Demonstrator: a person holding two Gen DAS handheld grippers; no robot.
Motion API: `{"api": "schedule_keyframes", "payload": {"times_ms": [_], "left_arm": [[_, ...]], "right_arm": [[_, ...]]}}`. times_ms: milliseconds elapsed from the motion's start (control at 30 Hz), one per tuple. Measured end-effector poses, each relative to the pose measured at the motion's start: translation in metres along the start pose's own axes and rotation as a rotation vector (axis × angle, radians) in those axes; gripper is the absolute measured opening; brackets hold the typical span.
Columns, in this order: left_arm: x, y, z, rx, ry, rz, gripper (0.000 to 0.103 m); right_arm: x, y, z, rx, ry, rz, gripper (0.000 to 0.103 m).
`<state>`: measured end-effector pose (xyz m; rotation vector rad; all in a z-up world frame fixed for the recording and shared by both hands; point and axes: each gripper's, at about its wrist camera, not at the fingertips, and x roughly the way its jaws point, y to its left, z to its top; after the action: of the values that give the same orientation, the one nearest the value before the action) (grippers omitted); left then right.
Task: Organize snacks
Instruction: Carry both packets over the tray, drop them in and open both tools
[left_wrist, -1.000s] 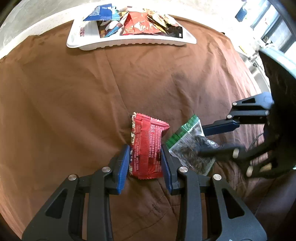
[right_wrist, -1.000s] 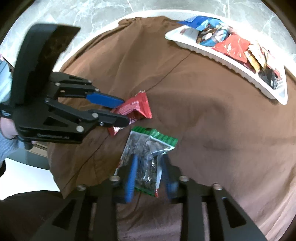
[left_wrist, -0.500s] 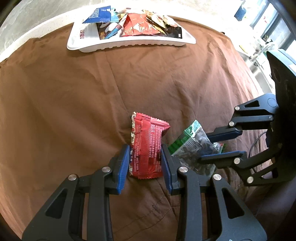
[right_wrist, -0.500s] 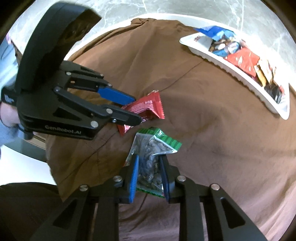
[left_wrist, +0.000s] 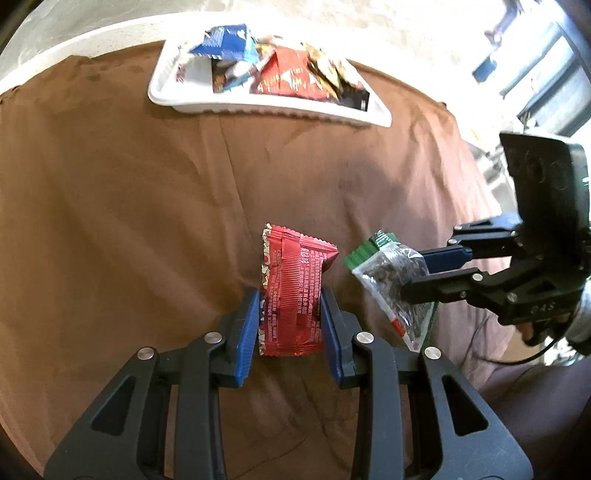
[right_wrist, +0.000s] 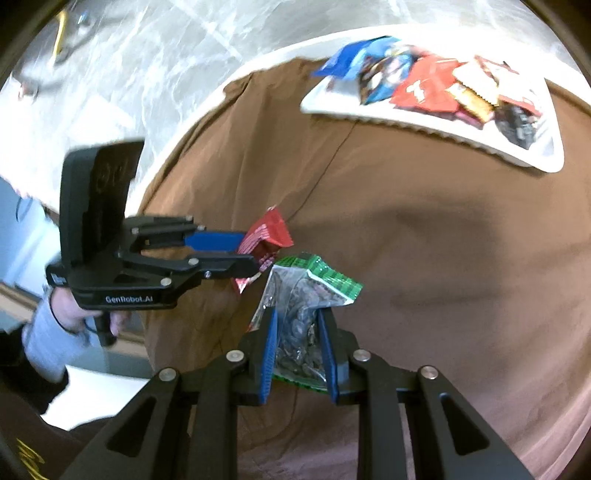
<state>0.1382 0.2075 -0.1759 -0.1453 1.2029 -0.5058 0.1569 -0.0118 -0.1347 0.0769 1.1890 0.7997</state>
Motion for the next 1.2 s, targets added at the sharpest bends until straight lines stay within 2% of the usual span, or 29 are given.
{"api": "schedule_keyframes", "payload": {"times_ms": [267, 533, 700, 933, 1033, 1100, 1167, 1200], "left_arm": [[-0.018, 0.004, 0.049, -0.035, -0.083, -0.080, 0.030], [-0.027, 0.006, 0.134, -0.015, -0.172, -0.110, 0.030], [-0.020, 0.009, 0.182, -0.025, -0.187, -0.128, 0.030], [0.004, 0.019, 0.232, -0.050, -0.204, -0.092, 0.030], [0.016, 0.021, 0.246, -0.048, -0.202, -0.058, 0.030], [0.025, 0.022, 0.251, -0.048, -0.201, -0.039, 0.030], [0.032, 0.023, 0.256, -0.061, -0.204, -0.015, 0.031], [0.034, 0.023, 0.256, -0.058, -0.201, -0.007, 0.032]], "right_arm": [[-0.033, -0.026, 0.032, 0.098, -0.114, 0.041, 0.025], [-0.059, -0.055, 0.081, 0.136, -0.234, 0.012, 0.025], [-0.068, -0.075, 0.111, 0.166, -0.286, -0.003, 0.025], [-0.059, -0.097, 0.156, 0.179, -0.318, -0.040, 0.025], [-0.057, -0.101, 0.168, 0.158, -0.325, -0.089, 0.025], [-0.054, -0.104, 0.175, 0.156, -0.326, -0.124, 0.030], [-0.051, -0.106, 0.180, 0.148, -0.325, -0.154, 0.031], [-0.050, -0.107, 0.182, 0.145, -0.329, -0.172, 0.035]]}}
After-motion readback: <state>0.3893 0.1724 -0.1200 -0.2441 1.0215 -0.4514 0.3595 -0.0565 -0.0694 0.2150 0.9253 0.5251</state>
